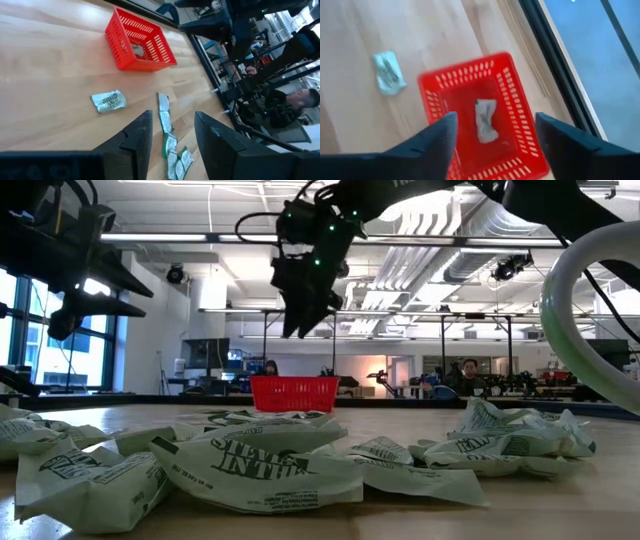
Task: Pick and place items into bin
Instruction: Put the light green stevia packet into the red bin
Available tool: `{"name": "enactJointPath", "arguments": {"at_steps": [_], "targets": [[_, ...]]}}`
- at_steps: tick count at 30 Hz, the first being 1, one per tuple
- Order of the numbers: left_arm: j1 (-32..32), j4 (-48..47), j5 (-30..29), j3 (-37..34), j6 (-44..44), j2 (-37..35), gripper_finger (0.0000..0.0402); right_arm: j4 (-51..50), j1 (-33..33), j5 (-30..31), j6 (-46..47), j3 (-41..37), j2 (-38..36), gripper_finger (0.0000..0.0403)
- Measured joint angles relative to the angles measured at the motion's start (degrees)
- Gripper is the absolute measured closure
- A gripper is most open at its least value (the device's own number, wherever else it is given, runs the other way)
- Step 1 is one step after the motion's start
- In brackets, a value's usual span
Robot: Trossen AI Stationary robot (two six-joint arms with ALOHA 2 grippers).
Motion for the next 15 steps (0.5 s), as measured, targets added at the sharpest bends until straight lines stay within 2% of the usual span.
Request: {"name": "enactJointPath", "arguments": {"at_steps": [3, 8, 11, 15], "targets": [[0.0, 0.1, 0.4, 0.0, 0.0, 0.0, 0.0205, -1.4, 1.0, 1.3, -0.6, -0.2, -0.3, 0.0099], [0.0, -0.1, 1.4, 0.0, -0.5, 0.7, 0.02, -3.5, 4.4, 2.3, -7.5, -0.1, -4.1, 0.0089], [0.0, 1.0, 7.2, 0.0, 3.5, 3.1, 0.0203, -6.9, 6.2, 4.2, -12.8, -0.1, -5.5, 0.0089], [0.0, 6.4, 13.1, 0.0, 9.4, 10.1, 0.0199, -14.7, 6.3, 4.8, -13.0, -0.1, -6.2, 0.0089]]}}
